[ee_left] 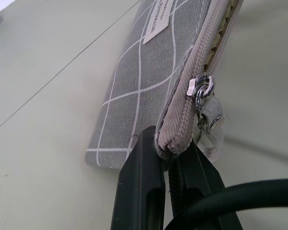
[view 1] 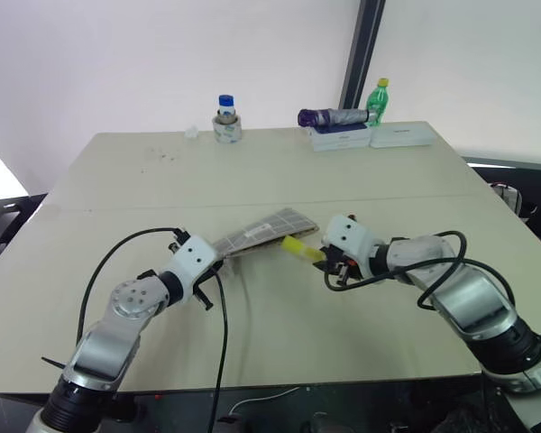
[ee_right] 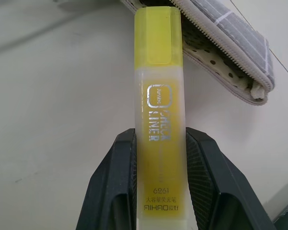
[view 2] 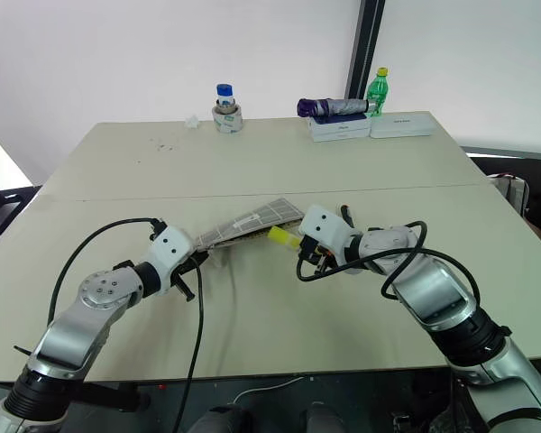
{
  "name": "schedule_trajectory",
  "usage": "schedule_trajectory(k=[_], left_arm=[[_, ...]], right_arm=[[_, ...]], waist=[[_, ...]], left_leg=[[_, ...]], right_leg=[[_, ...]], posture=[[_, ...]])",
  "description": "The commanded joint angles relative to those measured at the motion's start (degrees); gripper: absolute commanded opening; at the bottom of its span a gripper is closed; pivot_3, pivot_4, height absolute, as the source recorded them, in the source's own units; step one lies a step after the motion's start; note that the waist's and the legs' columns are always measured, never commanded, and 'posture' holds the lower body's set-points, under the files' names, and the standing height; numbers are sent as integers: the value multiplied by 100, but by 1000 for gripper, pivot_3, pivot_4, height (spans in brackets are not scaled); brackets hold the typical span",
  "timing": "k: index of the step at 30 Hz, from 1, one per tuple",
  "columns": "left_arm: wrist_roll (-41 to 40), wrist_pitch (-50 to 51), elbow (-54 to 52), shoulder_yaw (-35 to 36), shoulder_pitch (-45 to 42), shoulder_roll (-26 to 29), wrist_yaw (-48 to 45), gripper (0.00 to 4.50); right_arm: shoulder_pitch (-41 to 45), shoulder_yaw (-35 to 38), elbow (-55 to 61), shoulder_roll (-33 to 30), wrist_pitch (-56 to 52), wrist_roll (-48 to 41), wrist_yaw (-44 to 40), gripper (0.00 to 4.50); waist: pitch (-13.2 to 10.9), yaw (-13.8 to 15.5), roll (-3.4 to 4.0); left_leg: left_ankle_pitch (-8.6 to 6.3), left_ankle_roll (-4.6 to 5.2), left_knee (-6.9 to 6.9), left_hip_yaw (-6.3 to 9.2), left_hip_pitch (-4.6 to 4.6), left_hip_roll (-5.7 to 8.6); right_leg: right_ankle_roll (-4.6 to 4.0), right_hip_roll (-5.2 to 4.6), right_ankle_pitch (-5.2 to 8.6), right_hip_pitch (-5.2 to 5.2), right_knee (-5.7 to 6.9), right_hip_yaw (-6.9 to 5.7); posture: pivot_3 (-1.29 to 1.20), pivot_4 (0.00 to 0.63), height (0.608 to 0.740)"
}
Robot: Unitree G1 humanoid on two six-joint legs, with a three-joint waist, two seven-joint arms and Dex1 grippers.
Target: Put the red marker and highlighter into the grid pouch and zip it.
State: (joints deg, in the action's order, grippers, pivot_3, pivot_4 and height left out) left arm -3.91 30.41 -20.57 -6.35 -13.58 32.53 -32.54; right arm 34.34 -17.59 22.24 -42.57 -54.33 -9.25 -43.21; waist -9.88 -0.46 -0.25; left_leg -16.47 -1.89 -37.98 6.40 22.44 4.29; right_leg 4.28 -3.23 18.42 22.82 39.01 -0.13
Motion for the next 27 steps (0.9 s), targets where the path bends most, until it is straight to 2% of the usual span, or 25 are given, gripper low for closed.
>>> schedule_trajectory(k=[1,10,19,25,27], left_arm=[[120,-331,-305,-115,0,115,-124,0],[541,-912,-317,-417,-43,242,-209,0],[657,-967,-496,-699,-52,-5,-275,0],[636,-489,-381,-438,-5,-126,-66,0],[565,-189,-345,-300,-11,-254,60,0]], right_arm=[[97,119,12,49,-200,-42,43,829],[367,-5,-35,67,-628,-51,15,829],[679,-466,-80,322,-536,102,88,829],[644,-355,101,256,-326,46,4,3772],[612,-196,267,118,-218,-40,-124,3772]], waist=[[0,0,0],[0,-2,0],[0,-9,0],[0,-6,0],[0,-6,0]], left_leg=[[0,0,0,0,0,0],[-1,1,0,0,0,0],[-1,2,1,0,1,0],[-1,3,0,0,1,0],[-2,4,0,0,1,0]], right_leg=[[0,0,0,0,0,0],[0,0,0,1,0,0],[0,0,0,3,0,0],[0,0,0,2,0,0],[0,0,0,2,0,0]], posture=[[0,150,740],[0,150,740],[0,150,740],[0,150,740],[0,150,740]])
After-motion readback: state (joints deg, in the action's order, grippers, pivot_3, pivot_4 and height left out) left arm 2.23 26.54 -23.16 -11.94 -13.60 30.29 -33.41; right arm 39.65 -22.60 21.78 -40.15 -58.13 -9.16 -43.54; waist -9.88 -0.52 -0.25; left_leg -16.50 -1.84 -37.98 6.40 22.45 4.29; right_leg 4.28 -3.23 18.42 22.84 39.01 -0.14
